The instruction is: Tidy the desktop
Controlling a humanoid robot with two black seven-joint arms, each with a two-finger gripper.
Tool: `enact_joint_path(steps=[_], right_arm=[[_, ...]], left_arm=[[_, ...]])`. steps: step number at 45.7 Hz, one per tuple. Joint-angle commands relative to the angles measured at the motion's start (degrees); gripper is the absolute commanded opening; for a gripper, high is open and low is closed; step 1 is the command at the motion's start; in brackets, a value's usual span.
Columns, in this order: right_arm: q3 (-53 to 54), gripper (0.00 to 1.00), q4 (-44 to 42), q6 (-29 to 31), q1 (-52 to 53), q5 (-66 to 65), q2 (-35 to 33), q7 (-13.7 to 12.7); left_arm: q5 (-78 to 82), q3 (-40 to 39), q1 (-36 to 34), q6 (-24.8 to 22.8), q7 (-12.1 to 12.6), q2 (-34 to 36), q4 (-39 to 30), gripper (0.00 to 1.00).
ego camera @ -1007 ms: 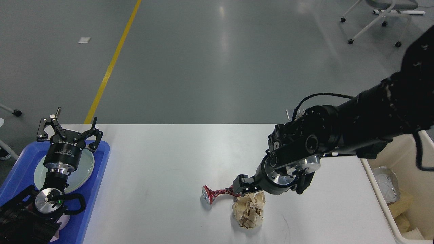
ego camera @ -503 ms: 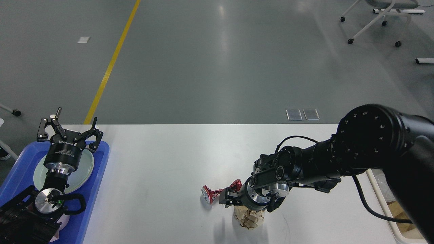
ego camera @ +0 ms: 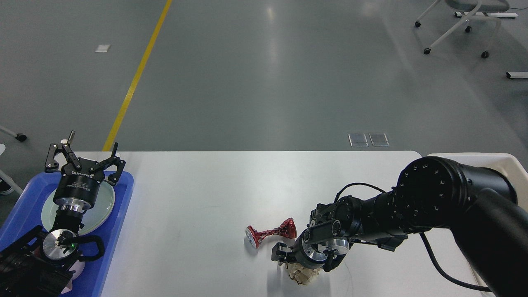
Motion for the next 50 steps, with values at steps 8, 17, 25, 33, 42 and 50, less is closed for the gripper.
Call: enact_joint_path(steps=[8, 17, 25, 33, 42, 50], right_arm=[[-0.09, 0.0, 0.28, 0.13, -0.12, 0.94, -0.75, -0.14], [-0.09, 0.0, 0.37, -0.04, 0.49, 8.23, -1.37, -0.05], [-0.09, 0.0, 0.98, 0.13, 1.46, 8.5, -1.98, -0.05], [-0.09, 0.0, 5.63, 1.19, 6.28, 9.03, -3.83, -0.05], [-1.84, 0.0, 18.9, 8.47, 20.07, 8.5, -10.06, -0.05], [-4.83, 0.0, 28.13, 15.33, 34.84, 2.62, -17.27, -0.14]], left_arm=[[0.0, 0.0, 0.0, 0.0, -0.03, 0.0, 0.0, 0.98], [0.0, 0.0, 0.0, 0.0, 0.06, 0.0, 0.0, 0.98], [0.0, 0.0, 0.0, 0.0, -0.03, 0.0, 0.0, 0.98], [0.0, 0.0, 0.0, 0.0, -0.03, 0.0, 0.0, 0.98], [0.0, 0.0, 0.0, 0.0, 0.06, 0.0, 0.0, 0.98], [0.0, 0.0, 0.0, 0.0, 0.06, 0.0, 0.0, 0.98]])
